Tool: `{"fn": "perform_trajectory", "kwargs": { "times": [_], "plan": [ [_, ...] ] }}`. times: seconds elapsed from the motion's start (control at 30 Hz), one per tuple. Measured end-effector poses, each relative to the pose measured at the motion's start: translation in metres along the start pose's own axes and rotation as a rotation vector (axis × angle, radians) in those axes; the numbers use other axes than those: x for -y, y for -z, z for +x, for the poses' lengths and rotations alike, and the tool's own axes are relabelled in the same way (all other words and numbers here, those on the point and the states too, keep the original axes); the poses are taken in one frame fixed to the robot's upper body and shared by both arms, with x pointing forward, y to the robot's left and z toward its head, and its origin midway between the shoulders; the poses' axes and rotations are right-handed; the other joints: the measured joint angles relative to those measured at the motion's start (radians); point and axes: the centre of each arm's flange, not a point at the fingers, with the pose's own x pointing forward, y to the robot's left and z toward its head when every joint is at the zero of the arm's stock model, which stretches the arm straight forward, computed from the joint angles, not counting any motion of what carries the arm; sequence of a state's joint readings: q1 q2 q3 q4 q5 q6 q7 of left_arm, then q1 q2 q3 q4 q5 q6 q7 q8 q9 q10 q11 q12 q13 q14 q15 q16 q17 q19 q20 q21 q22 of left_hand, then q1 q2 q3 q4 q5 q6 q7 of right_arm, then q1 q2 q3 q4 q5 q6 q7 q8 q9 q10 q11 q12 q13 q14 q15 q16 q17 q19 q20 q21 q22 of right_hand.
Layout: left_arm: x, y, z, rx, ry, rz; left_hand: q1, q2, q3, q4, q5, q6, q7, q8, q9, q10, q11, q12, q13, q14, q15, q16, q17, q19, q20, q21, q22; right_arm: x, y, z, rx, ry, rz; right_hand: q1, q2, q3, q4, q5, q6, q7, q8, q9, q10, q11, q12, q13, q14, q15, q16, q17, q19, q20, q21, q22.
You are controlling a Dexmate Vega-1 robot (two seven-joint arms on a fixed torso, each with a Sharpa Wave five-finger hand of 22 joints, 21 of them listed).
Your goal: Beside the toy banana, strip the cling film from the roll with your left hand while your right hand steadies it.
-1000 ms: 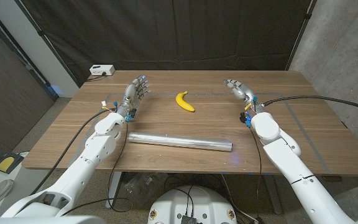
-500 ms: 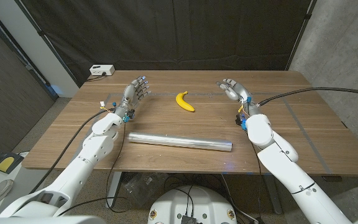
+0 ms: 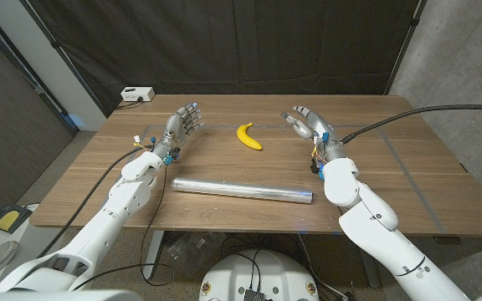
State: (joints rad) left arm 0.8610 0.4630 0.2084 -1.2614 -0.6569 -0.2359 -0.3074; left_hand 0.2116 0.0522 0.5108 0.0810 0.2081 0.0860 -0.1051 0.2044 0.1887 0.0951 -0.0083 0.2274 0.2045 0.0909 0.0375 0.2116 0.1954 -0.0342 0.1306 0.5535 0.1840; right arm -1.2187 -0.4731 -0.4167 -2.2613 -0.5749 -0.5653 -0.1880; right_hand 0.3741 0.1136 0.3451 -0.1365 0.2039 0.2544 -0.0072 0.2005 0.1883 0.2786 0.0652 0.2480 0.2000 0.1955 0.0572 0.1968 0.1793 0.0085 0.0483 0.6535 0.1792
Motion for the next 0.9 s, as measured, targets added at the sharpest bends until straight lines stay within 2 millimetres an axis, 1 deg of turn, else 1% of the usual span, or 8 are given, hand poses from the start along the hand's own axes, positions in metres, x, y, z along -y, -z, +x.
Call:
{"fn": "perform_trajectory", "kwargs": {
  "times": [0.03, 0.13, 0.17, 0.23, 0.33, 0.4, 0.6, 0.9],
  "plan": [
    [0.001, 0.000, 0.000, 0.000, 0.010, 0.000, 0.000, 0.000, 0.000, 0.000, 0.000, 0.000, 0.000, 0.000, 0.000, 0.000, 0.000, 0.000, 0.000, 0.000, 0.000, 0.000, 0.000, 0.000, 0.000, 0.000, 0.000, -0.003, -0.011, -0.007, 0.024, -0.013, 0.001, 0.000, 0.000, 0.000, 0.000, 0.000, 0.002, -0.002, 0.000, 0.000, 0.001, -0.001, 0.000, 0.000, 0.000, 0.000, 0.000, 0.000, 0.000, 0.000, 0.000, 0.000],
    [0.001, 0.000, 0.000, -0.002, 0.012, 0.002, 0.000, 0.000, 0.000, 0.000, 0.000, 0.000, 0.000, 0.000, 0.000, 0.000, 0.000, 0.000, 0.000, 0.000, 0.000, 0.000, 0.000, 0.002, 0.002, 0.000, 0.000, -0.002, -0.007, -0.007, 0.004, -0.005, -0.015, 0.000, 0.000, 0.000, 0.000, 0.000, 0.003, -0.003, 0.000, 0.000, 0.001, -0.001, 0.000, 0.000, 0.005, -0.005, 0.000, 0.000, 0.006, 0.006, 0.000, 0.000],
    [0.002, -0.001, -0.001, -0.001, 0.022, 0.002, 0.000, 0.000, 0.000, 0.000, 0.000, 0.000, 0.000, 0.000, 0.000, 0.000, 0.000, 0.000, 0.000, 0.004, 0.004, 0.000, 0.000, 0.004, 0.004, 0.000, 0.000, -0.006, -0.019, -0.016, 0.028, -0.023, -0.016, 0.000, 0.000, 0.000, 0.000, 0.000, 0.003, -0.003, 0.000, 0.000, 0.001, -0.001, 0.000, 0.000, 0.005, -0.005, 0.000, 0.000, 0.005, 0.005, 0.000, 0.000],
    [0.002, -0.001, -0.001, -0.001, 0.023, 0.005, 0.000, 0.000, 0.000, 0.000, 0.000, 0.005, -0.005, 0.000, 0.000, 0.000, 0.000, 0.000, 0.000, 0.005, 0.005, 0.000, 0.001, 0.004, 0.004, 0.000, 0.000, -0.005, -0.017, -0.016, 0.018, -0.018, -0.024, 0.000, 0.000, 0.000, 0.000, 0.000, 0.003, -0.003, 0.000, 0.000, 0.003, 0.001, 0.000, 0.000, 0.005, -0.005, 0.000, 0.000, 0.005, 0.005, 0.000, 0.000],
    [0.004, -0.002, -0.003, -0.001, 0.033, 0.007, 0.000, 0.000, 0.003, -0.003, 0.000, 0.005, -0.005, 0.000, 0.000, 0.000, 0.000, 0.000, 0.000, 0.005, 0.005, 0.000, 0.003, 0.004, 0.004, 0.000, 0.000, -0.009, -0.029, -0.028, 0.041, -0.043, -0.039, 0.000, 0.000, 0.000, 0.000, 0.000, 0.003, -0.003, 0.000, 0.000, 0.007, 0.004, 0.000, 0.000, 0.011, -0.011, 0.000, 0.000, 0.005, 0.005, 0.000, 0.000],
    [0.005, -0.001, -0.003, -0.005, 0.042, 0.006, 0.000, 0.000, 0.003, -0.003, 0.000, 0.005, -0.005, 0.000, 0.000, 0.000, 0.000, 0.000, 0.000, 0.005, 0.005, 0.000, 0.003, 0.004, 0.004, 0.000, 0.000, -0.011, -0.032, -0.031, 0.040, -0.054, -0.051, 0.000, 0.000, 0.000, 0.000, 0.000, 0.005, -0.002, 0.000, 0.000, 0.012, -0.001, 0.000, 0.000, 0.011, -0.011, 0.000, 0.000, 0.005, 0.005, 0.000, 0.000],
    [0.010, -0.002, -0.005, -0.008, 0.060, 0.008, 0.000, 0.000, 0.003, -0.003, 0.000, 0.005, -0.005, 0.000, 0.000, 0.000, 0.000, 0.000, 0.000, 0.005, 0.005, 0.000, 0.003, 0.004, 0.004, 0.000, 0.000, -0.015, -0.039, -0.041, 0.035, -0.094, -0.091, 0.000, 0.000, 0.000, 0.000, 0.000, 0.005, -0.002, 0.000, 0.000, 0.012, -0.001, 0.000, 0.000, 0.016, -0.016, 0.000, 0.000, 0.018, 0.007, 0.000, 0.000],
    [0.017, 0.001, -0.006, -0.019, 0.088, 0.010, 0.000, 0.000, 0.003, -0.003, 0.000, 0.005, -0.005, 0.000, 0.000, 0.000, 0.000, 0.000, 0.000, 0.005, 0.005, 0.000, 0.003, 0.004, 0.004, -0.008, 0.000, -0.020, -0.053, -0.054, 0.045, -0.162, -0.135, 0.000, 0.000, 0.004, -0.004, 0.000, 0.005, -0.002, 0.000, 0.000, 0.012, -0.001, 0.000, 0.000, 0.016, -0.016, 0.000, 0.000, 0.018, 0.007, -0.007, 0.000]
  ]
}}
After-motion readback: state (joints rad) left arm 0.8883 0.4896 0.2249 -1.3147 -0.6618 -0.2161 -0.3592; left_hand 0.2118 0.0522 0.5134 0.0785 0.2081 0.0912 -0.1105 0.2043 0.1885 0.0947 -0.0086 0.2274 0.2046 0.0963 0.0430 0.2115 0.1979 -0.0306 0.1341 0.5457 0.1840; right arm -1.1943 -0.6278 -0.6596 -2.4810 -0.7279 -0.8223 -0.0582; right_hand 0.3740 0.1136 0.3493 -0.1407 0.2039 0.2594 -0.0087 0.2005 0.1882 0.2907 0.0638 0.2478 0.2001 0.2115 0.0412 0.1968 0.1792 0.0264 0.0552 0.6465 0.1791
